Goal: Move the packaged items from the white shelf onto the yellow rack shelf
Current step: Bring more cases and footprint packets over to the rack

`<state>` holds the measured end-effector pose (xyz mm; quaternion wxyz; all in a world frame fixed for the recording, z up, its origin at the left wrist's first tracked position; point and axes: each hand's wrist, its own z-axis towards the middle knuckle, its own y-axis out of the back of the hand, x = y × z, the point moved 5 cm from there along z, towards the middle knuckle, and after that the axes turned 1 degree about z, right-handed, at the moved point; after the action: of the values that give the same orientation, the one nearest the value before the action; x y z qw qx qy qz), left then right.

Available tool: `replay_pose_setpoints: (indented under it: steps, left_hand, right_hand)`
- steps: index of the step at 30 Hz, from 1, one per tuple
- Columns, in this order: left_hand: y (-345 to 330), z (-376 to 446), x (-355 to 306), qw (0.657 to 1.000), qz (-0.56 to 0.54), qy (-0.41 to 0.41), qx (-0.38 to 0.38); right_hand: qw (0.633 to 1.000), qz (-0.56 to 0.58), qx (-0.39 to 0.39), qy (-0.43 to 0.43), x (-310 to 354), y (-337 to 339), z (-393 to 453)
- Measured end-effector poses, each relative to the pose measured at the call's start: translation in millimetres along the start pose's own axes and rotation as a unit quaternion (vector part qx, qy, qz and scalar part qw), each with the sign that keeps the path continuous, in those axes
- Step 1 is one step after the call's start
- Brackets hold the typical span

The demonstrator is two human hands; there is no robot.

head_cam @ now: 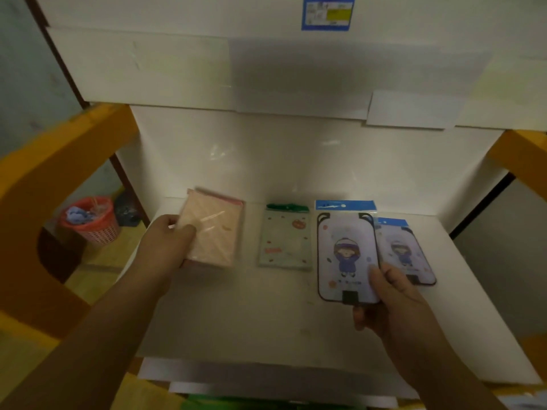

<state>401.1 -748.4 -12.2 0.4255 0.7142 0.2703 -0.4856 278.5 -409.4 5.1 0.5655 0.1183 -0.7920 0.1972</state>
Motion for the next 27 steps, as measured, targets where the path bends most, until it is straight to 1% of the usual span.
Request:
replay_pose_setpoints:
  steps: [4,7,9,11,12,14,16,18,19,20,25,27]
  left_hand:
    - [0,6,2,0.998,0.053,-0.029,0.008]
    - [2,6,0,0.989,0.123,-0.083,-0.001]
    - [4,4,-4,0.975,0.179,-0.131,-0.012]
    - [6,3,-4,0.95,0.249,-0.185,-0.03]
    - [6,5,-2,0.935,0.292,-0.197,-0.036]
    - [2,6,5,0.91,0.376,-0.175,-0.029]
    - [-11,1,11,0.888,0.436,-0.145,0.005]
    - [-25,-8,16,0.855,0.494,-0.153,0.032]
    - [-30,-13,17,0.844,0.51,-0.161,0.035]
    - [-32,-13,20,0.841,0.515,-0.164,0.032]
    - [-35,-8,21,0.851,0.509,-0.128,0.002]
    - [-38,-6,18,0.848,0.516,-0.12,-0.004]
  right_hand:
    - [1.0,-0.007,0.004,0.009,1,-7,0]
    - [1.0,-0.008,0.002,0.012,1,-8,-2]
    - [1.0,-0.008,-0.002,0.008,-1,-7,-3]
    - [1.0,-0.005,-0.004,0.007,-2,-8,-5]
    - [1.0,-0.004,-0.005,0.006,-2,-8,-5]
    - [1.0,0.0,-0.008,0.004,-2,-8,-6]
    - [1.0,0.001,-0.008,0.004,-2,-7,-7]
    - [1.0,0.002,-0.007,0.01,0,-7,-8]
    - [1.0,0.003,-0.007,0.013,1,-7,-8]
    - [1.0,0.004,-0.006,0.014,2,-7,-9]
    - [1.0,0.003,-0.007,0.01,1,-2,-10]
    - [1.0,0.004,-0.01,0.005,0,0,-11]
